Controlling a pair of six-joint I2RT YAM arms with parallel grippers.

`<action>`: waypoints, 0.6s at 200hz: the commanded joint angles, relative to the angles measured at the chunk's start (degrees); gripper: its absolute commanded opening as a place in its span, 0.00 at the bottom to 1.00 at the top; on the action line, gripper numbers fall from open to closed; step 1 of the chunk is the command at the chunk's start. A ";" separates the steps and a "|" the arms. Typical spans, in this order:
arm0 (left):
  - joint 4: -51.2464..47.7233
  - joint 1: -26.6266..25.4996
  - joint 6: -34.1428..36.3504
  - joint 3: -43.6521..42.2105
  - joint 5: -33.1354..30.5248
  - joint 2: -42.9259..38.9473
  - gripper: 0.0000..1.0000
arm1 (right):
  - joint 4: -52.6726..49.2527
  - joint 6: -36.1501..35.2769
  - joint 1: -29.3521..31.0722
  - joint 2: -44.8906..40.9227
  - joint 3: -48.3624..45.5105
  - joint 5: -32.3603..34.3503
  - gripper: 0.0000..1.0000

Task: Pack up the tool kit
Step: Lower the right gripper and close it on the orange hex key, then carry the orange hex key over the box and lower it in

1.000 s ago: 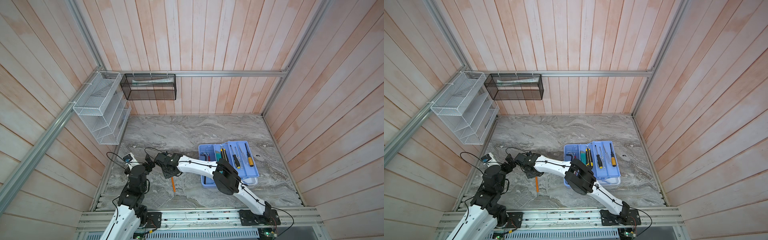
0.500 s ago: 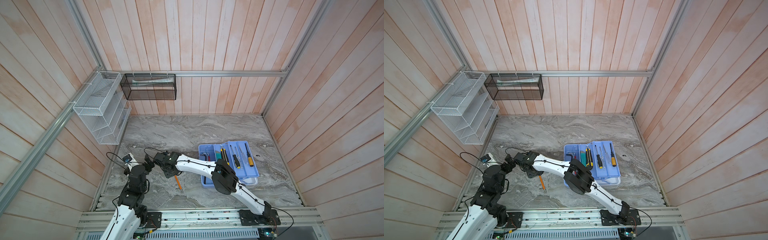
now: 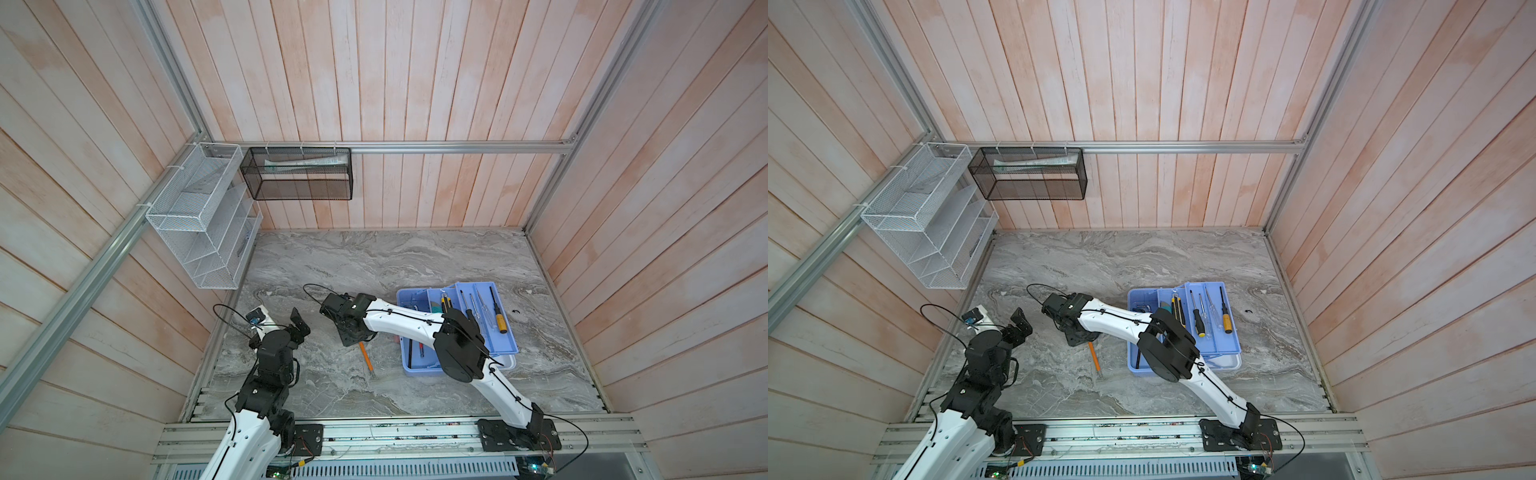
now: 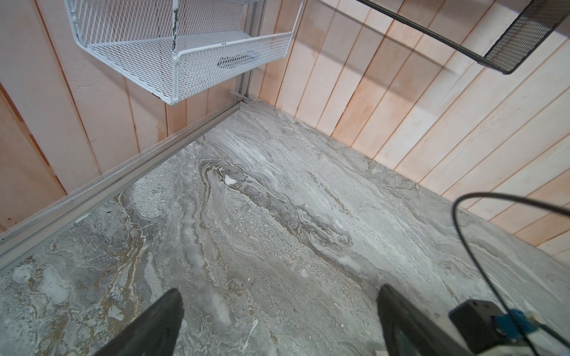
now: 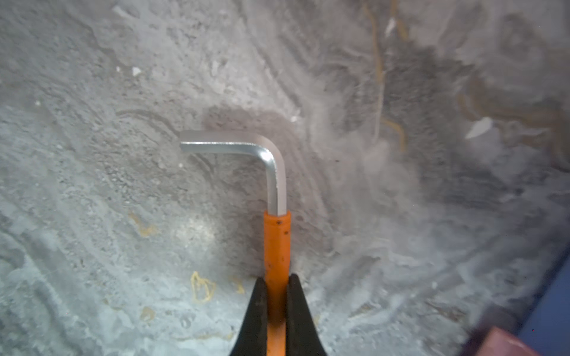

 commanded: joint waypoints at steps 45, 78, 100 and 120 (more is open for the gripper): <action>1.61 -0.10 0.65 -0.68 1.25 0.07 1.00 | 2.40 1.11 -2.47 -15.92 -8.63 5.79 0.00; 3.70 -0.10 3.08 -1.03 4.99 0.15 1.00 | -0.06 2.92 -4.58 -22.51 -14.24 10.66 0.00; 3.01 -0.10 2.17 -0.82 3.56 0.52 1.00 | -1.41 4.66 -6.55 -26.85 -19.63 12.66 0.00; 2.93 -0.06 2.15 -0.72 3.55 0.70 1.00 | -2.48 6.87 -8.06 -30.18 -24.39 15.77 0.00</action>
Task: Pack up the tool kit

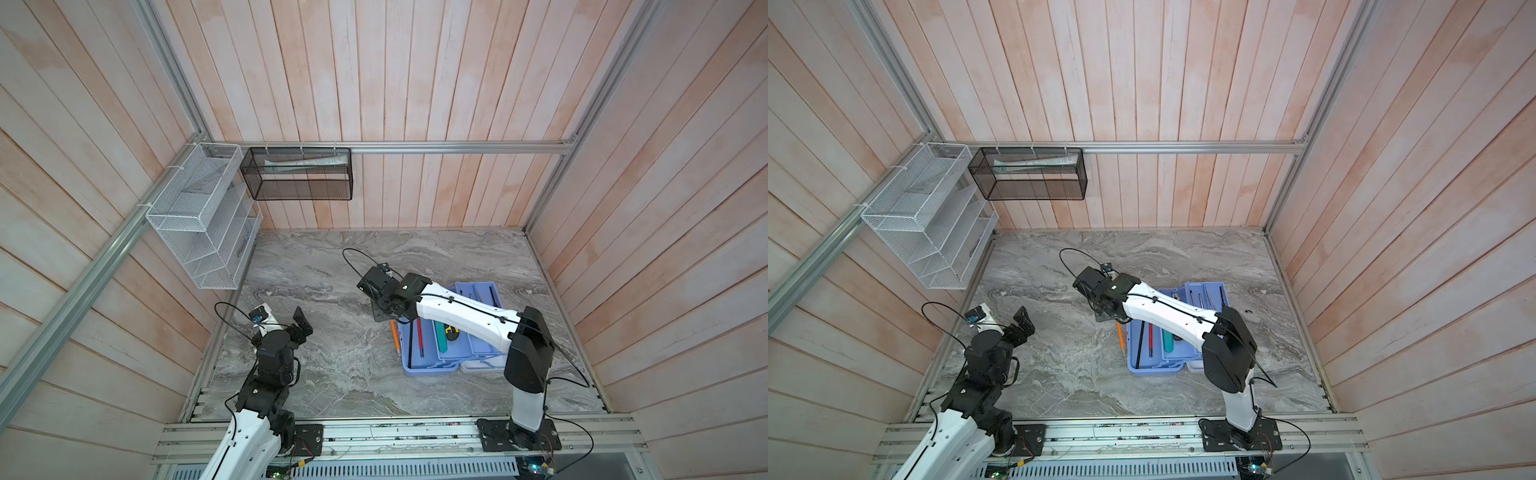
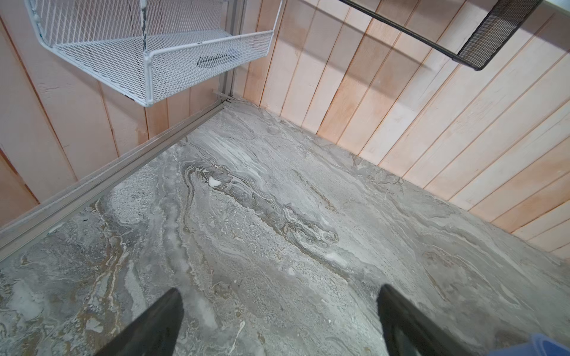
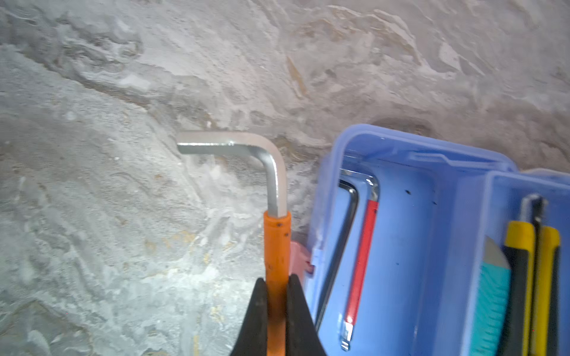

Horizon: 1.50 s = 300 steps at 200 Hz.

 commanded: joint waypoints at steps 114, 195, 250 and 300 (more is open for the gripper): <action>2.52 -0.08 2.06 -0.58 2.65 1.17 1.00 | -12.87 8.49 -1.67 6.73 -3.56 15.56 0.00; 2.25 -0.08 1.85 -0.54 2.12 1.34 1.00 | -7.95 6.93 -4.73 9.25 -5.26 14.35 0.00; 2.20 -0.08 1.69 -0.46 1.95 1.39 1.00 | -5.58 5.85 -6.18 11.94 -3.89 15.43 0.00; 2.16 -0.08 1.61 -0.51 1.81 1.43 1.00 | -2.98 5.60 -7.38 11.81 -6.11 14.08 0.00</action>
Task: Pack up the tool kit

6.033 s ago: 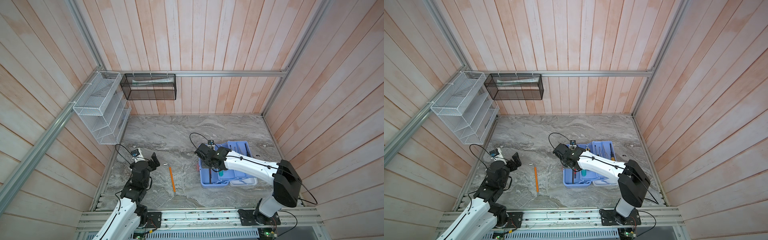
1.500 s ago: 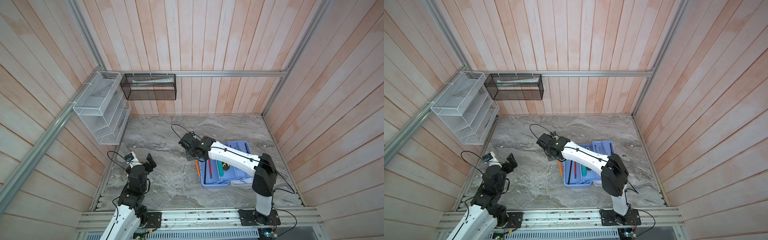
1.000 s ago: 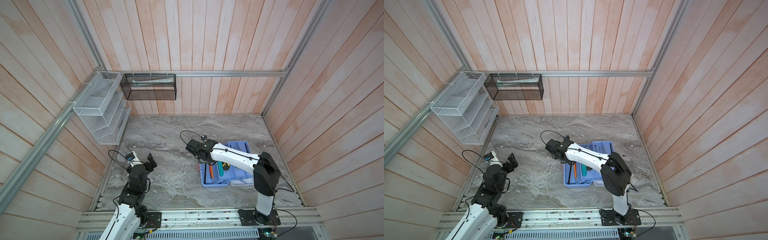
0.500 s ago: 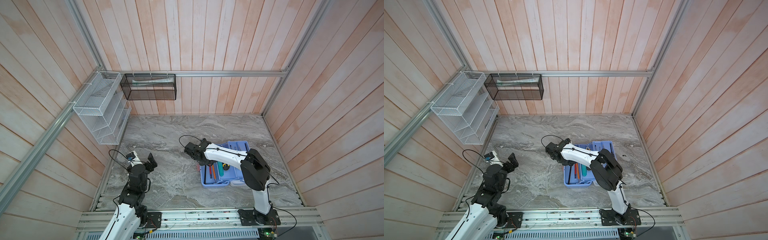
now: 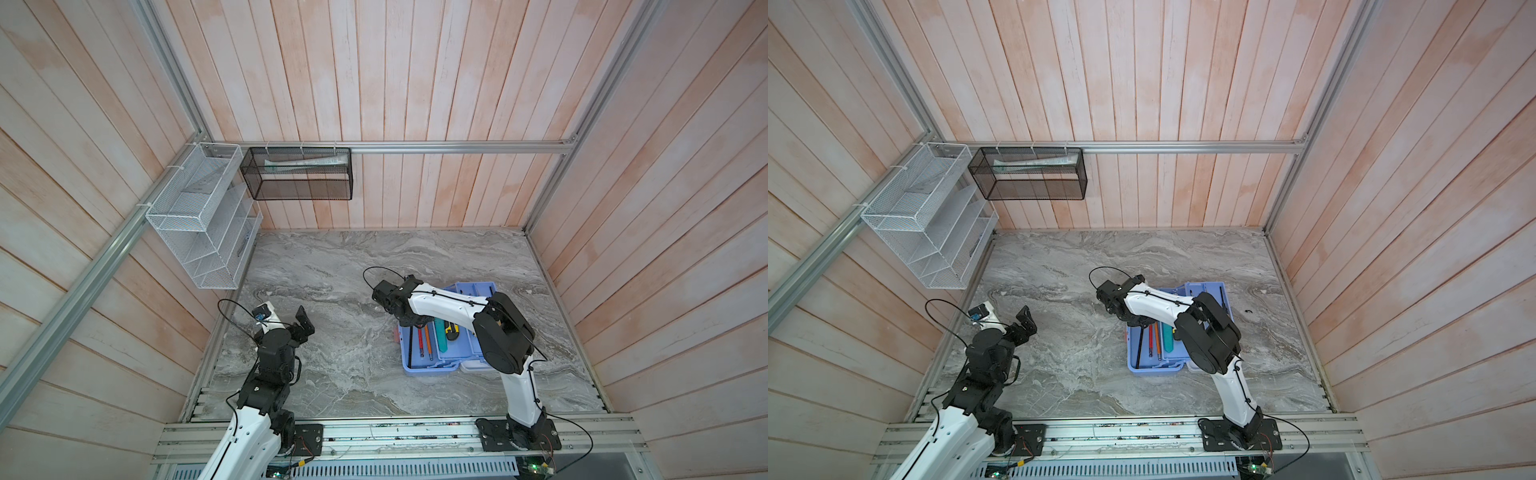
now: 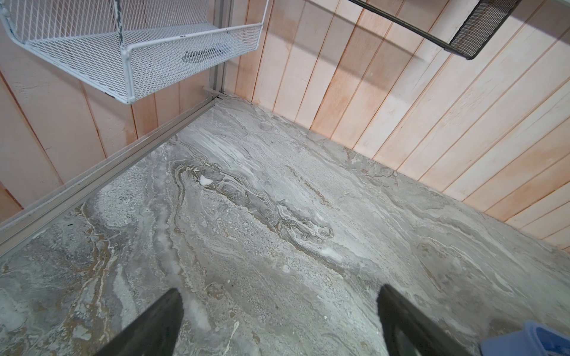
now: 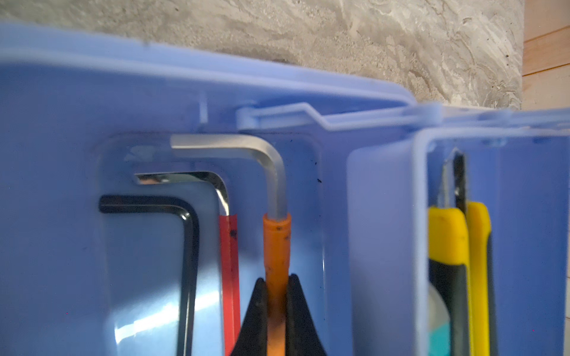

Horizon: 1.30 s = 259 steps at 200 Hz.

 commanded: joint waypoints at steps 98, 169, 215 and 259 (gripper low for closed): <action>-3.72 -0.10 -7.64 1.47 4.84 0.19 1.00 | 3.07 -1.19 -0.84 -0.08 -0.60 0.34 0.20; -7.04 -6.80 -9.14 12.10 25.37 13.56 1.00 | 6.69 -3.19 -1.10 -11.79 -2.34 -2.62 0.26; -5.14 -23.73 -8.34 21.85 22.24 29.11 1.00 | 15.51 -5.16 -4.12 -32.54 -16.36 -7.35 0.31; -6.75 -30.41 -5.59 33.85 19.54 47.59 1.00 | 23.10 -6.93 -7.11 -48.66 -28.63 -10.96 0.32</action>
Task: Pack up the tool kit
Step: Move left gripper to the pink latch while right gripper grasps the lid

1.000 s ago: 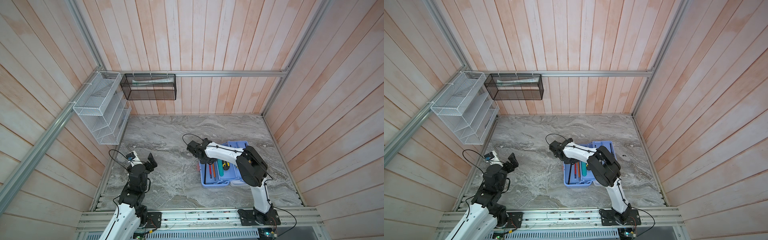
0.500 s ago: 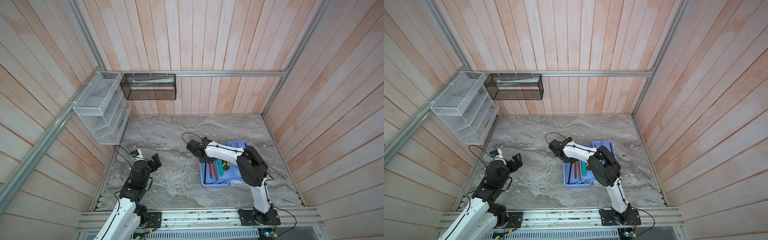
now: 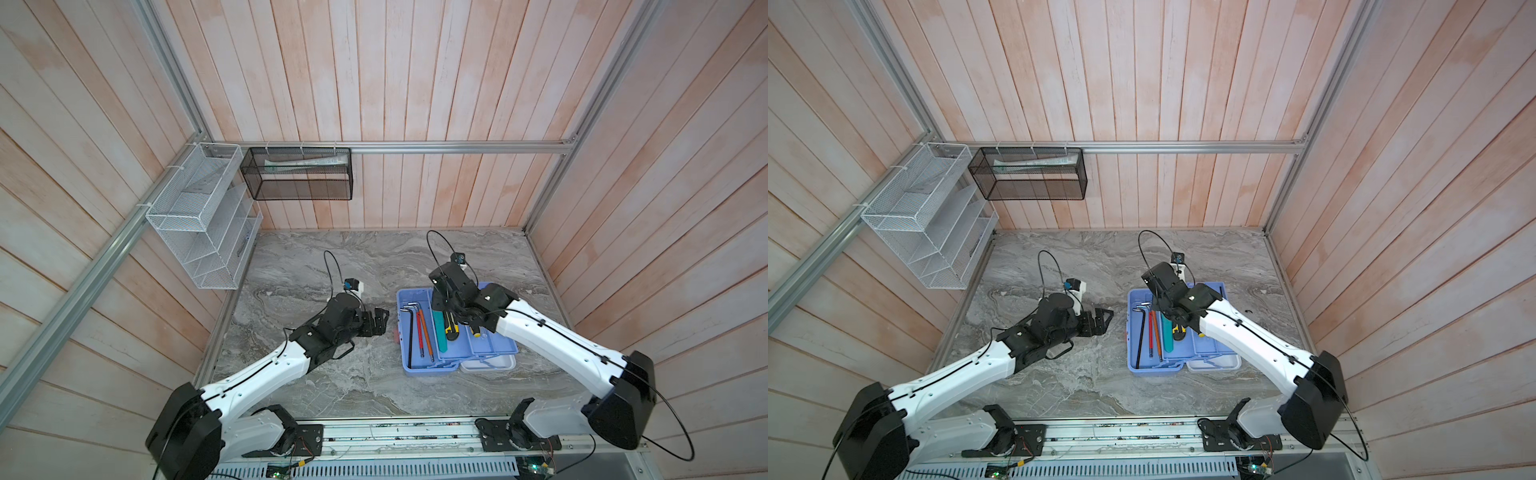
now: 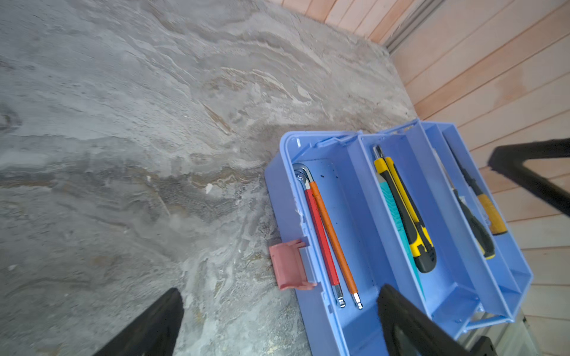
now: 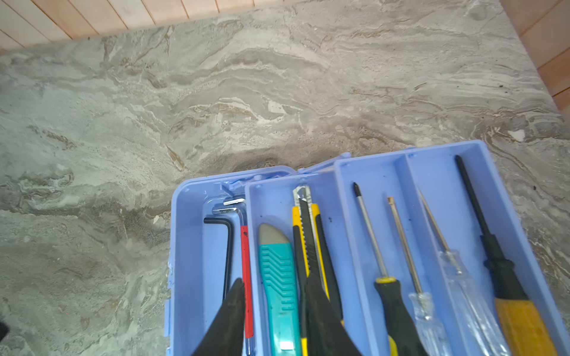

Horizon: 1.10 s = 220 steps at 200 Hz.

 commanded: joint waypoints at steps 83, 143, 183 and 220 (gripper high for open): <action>-9.05 -3.63 5.31 16.49 -2.64 23.16 1.00 | 5.95 -0.65 -2.72 -18.44 -14.47 -3.40 0.32; -10.86 -3.58 6.85 15.19 -7.16 25.31 1.00 | 5.50 -2.23 -5.06 -20.90 -15.22 -4.75 0.32; -11.50 -2.41 5.64 11.05 -9.74 24.02 1.00 | 6.64 -4.78 -8.80 -20.75 -15.48 -8.02 0.32; -11.22 -0.34 4.44 5.64 -11.43 20.68 0.99 | 6.27 -7.60 -16.44 -21.68 -15.31 -13.33 0.32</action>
